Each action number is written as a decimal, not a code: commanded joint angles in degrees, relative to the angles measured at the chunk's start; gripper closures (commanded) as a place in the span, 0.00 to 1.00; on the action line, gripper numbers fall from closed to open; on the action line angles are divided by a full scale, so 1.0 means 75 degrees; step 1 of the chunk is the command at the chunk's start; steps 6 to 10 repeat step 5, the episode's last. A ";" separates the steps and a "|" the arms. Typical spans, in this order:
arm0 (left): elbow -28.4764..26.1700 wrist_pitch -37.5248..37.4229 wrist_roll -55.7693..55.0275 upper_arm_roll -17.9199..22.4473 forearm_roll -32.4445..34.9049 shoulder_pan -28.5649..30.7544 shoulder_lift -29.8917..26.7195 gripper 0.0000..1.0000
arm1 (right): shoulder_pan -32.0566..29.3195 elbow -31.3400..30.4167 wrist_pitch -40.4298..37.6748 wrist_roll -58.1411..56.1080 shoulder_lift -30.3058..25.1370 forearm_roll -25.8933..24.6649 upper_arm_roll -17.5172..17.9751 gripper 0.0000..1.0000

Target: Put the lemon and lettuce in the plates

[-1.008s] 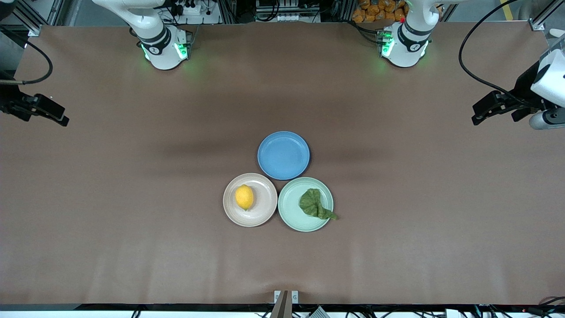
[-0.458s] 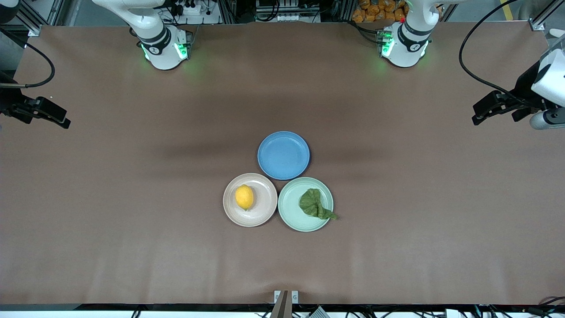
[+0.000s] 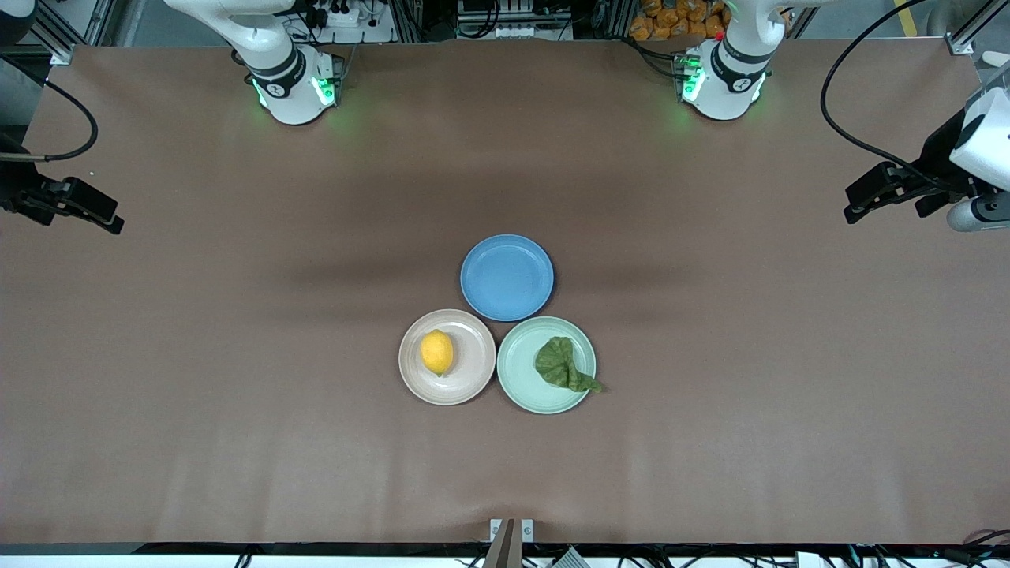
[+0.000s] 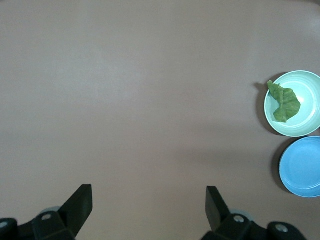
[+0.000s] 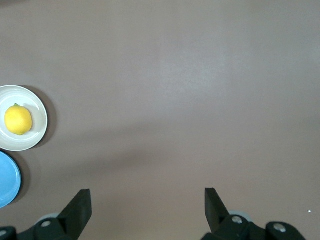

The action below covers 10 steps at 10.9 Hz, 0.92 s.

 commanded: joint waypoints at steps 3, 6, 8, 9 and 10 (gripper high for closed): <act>-0.0002 0.0030 0.0195 0.0016 -0.0068 0.0038 -0.0055 0.00 | 0.0100 0.0420 -0.0182 0.0026 0.0316 -0.0191 -0.0067 0.00; -0.0002 0.0030 0.0207 0.0016 -0.0068 0.0038 -0.0055 0.00 | 0.0042 0.0479 -0.0170 0.0037 0.0339 -0.0145 -0.0055 0.00; -0.0002 0.0030 0.0207 0.0016 -0.0068 0.0038 -0.0055 0.00 | 0.0042 0.0479 -0.0170 0.0037 0.0339 -0.0145 -0.0055 0.00; -0.0002 0.0030 0.0207 0.0016 -0.0068 0.0038 -0.0055 0.00 | 0.0042 0.0479 -0.0170 0.0037 0.0339 -0.0145 -0.0055 0.00; -0.0002 0.0030 0.0207 0.0016 -0.0068 0.0038 -0.0055 0.00 | 0.0042 0.0479 -0.0170 0.0037 0.0339 -0.0145 -0.0055 0.00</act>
